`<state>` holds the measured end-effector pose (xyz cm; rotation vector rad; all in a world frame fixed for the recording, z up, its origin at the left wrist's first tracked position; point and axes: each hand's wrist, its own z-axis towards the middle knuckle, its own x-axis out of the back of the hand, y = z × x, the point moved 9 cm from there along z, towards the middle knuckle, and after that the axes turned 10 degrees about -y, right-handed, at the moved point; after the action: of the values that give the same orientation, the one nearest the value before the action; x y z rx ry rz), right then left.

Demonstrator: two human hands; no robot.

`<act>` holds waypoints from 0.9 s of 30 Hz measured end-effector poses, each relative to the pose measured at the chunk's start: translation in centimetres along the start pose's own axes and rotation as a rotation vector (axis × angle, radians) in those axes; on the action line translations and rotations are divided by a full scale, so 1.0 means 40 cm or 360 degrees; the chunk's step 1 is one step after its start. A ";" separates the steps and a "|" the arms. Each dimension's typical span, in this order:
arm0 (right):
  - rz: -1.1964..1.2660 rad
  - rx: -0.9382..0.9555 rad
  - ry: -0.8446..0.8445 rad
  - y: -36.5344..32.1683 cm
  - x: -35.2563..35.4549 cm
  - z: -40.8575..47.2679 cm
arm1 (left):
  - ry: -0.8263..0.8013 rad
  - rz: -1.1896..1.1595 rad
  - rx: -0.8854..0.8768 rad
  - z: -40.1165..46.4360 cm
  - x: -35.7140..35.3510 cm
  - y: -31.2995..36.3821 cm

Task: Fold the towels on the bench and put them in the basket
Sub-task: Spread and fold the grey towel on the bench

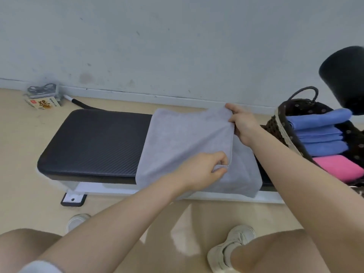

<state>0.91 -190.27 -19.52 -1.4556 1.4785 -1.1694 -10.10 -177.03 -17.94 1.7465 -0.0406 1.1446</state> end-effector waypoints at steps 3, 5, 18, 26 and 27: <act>0.0002 -0.0071 0.0069 0.051 0.088 -0.015 | -0.0206 0.0043 -0.0044 0.055 -0.105 0.045; -0.0043 -0.0156 0.0045 0.089 0.112 -0.017 | -0.0340 0.0129 -0.0108 0.081 -0.161 0.075; -0.0772 -0.0097 0.0363 0.123 0.188 0.074 | 0.0108 0.0105 0.0508 0.197 0.110 -0.267; -0.0615 -0.0242 0.0369 0.145 0.209 0.149 | -0.0059 0.0727 0.0782 0.286 0.194 -0.399; -0.0593 -0.0235 0.0366 0.148 0.213 0.154 | -0.0094 0.0737 0.0806 0.296 0.194 -0.414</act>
<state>4.18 -199.71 -26.25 -1.8023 1.5120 -1.5203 10.38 -174.11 -24.80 2.2968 -0.2165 1.5310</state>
